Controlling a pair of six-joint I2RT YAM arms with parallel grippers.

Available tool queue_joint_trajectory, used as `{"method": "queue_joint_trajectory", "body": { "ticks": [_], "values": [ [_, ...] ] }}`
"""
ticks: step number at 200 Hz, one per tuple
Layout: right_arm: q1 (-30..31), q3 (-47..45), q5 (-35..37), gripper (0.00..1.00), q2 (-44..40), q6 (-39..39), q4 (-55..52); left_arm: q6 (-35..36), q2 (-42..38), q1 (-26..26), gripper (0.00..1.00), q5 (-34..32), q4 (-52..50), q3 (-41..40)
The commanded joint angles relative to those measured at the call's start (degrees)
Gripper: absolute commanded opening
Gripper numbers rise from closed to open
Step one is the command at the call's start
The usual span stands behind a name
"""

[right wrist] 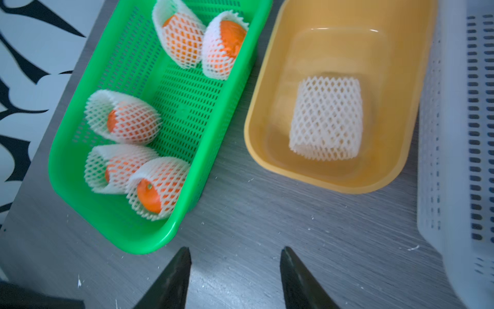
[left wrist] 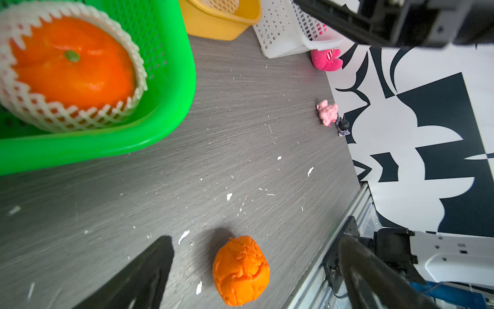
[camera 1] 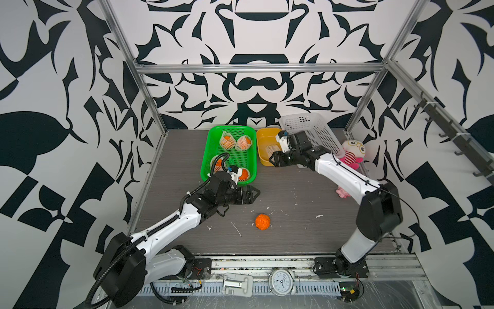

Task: Remove foam nets from oranges
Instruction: Place the foam net into the storage box, then pick up the orange from the center of the board.

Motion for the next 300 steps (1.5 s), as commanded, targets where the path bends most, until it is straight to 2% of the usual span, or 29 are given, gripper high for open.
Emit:
{"method": "queue_joint_trajectory", "body": {
  "ticks": [1,35,69,121,173,174,179,183,247,300],
  "values": [
    [2.67,-8.73,-1.79,0.56,-6.87,-3.95,7.34,-2.14,-1.65,0.2,1.0,3.21,-3.28,-1.57],
    [6.16,-20.85,-7.03,0.54,-14.57,-9.6,12.37,-2.96,-2.61,0.19,1.0,4.57,-5.14,-3.15],
    [10.5,-27.38,-10.95,0.51,-17.83,-16.97,13.71,-4.24,-3.35,0.2,1.0,5.63,-5.97,-4.42],
    [17.63,-33.01,-12.78,0.61,-19.93,-33.48,13.71,-4.48,-4.47,0.2,1.0,5.08,-7.01,-5.61],
    [21.29,-35.2,-12.61,0.78,-19.23,-43.12,12.75,-4.45,-5.29,0.2,1.0,4.74,-7.39,-6.35],
    [21.35,-35.22,-12.65,0.79,-19.2,-43.27,12.75,-4.46,-5.27,0.2,1.0,4.79,-7.39,-6.32],
    [21.48,-35.27,-12.52,0.97,-18.96,-43.94,12.74,-4.48,-5.38,0.2,1.0,4.82,-7.39,-6.39],
    [21.72,-35.32,-12.54,0.99,-18.79,-44.32,12.74,-4.46,-5.41,0.2,1.0,4.76,-7.43,-6.46],
    [22.89,-34.79,-12.81,0.99,-14.55,-51.32,13.53,-4.83,-6.45,0.2,0.99,4.23,-7.3,-7.32],
    [23.17,-34.27,-11.36,0.99,-10.52,-54.09,15.0,-4.83,-5.74,0.2,0.99,4.21,-6.86,-7.17]
  ]
}}
